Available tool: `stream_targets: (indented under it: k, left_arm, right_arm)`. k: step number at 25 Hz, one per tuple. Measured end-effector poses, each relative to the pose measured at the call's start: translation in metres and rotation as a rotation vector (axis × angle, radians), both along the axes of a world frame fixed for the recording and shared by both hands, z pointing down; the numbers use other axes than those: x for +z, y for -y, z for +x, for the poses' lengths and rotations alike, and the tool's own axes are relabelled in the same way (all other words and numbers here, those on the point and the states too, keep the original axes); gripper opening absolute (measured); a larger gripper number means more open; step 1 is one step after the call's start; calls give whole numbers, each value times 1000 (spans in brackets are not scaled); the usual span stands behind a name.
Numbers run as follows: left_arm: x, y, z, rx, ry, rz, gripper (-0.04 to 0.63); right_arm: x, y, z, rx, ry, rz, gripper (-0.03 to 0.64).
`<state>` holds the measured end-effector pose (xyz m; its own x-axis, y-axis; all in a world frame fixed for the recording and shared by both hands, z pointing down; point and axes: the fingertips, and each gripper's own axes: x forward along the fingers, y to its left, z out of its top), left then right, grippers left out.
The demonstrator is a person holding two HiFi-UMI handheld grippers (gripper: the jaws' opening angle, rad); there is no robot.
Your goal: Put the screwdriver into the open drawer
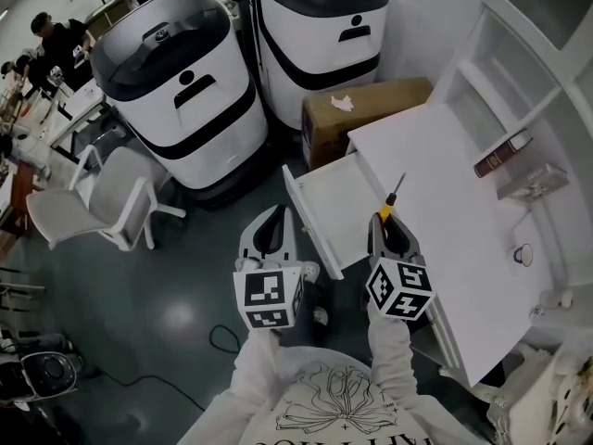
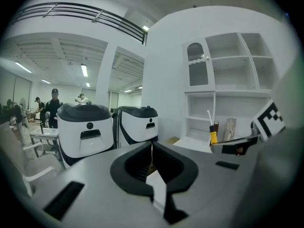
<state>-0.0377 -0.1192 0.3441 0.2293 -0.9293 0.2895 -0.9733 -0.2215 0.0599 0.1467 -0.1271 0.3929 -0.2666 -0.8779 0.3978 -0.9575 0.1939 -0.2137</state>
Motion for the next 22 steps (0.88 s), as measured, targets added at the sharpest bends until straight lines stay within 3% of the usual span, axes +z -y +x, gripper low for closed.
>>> stream_targets:
  k: [12,22]
  left_arm:
    - [41,93,2,61,-3,-81,6]
    - [94,135,6,104,0,-188,8]
  right_arm:
    - [47,82,-4,34,-12,-92,67]
    - [102,117,-8,37,-19,-207,67]
